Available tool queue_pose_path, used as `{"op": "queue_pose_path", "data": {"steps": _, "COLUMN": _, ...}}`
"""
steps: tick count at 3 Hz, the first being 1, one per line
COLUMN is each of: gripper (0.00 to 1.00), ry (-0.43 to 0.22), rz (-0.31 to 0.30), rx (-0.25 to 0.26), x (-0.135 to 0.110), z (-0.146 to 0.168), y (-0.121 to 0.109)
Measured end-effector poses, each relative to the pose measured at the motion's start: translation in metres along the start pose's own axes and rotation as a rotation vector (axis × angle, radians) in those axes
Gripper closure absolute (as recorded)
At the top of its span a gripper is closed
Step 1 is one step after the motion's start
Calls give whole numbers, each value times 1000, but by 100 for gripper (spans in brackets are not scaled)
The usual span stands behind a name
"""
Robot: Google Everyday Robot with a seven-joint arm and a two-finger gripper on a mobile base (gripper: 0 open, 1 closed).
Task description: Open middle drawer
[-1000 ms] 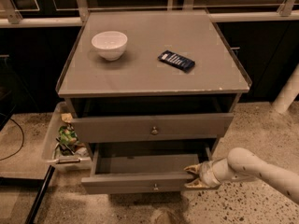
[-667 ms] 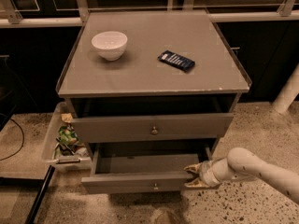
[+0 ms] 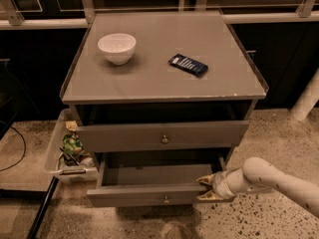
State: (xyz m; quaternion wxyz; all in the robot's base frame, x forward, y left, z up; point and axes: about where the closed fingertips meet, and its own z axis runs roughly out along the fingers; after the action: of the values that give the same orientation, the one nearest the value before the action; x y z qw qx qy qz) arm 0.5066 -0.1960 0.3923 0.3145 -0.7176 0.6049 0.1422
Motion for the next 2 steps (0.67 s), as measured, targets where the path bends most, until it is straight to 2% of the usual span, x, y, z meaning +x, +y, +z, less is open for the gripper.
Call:
{"op": "queue_pose_path", "data": {"steps": 1, "gripper": 13, "ry": -12, "rz": 21, "rx": -12, "x": 5, "z": -3, "y": 13}}
{"op": "queue_pose_path", "data": {"steps": 2, "gripper": 14, "ry": -12, "rz": 21, "rx": -12, "x": 4, "z": -4, "y": 12}}
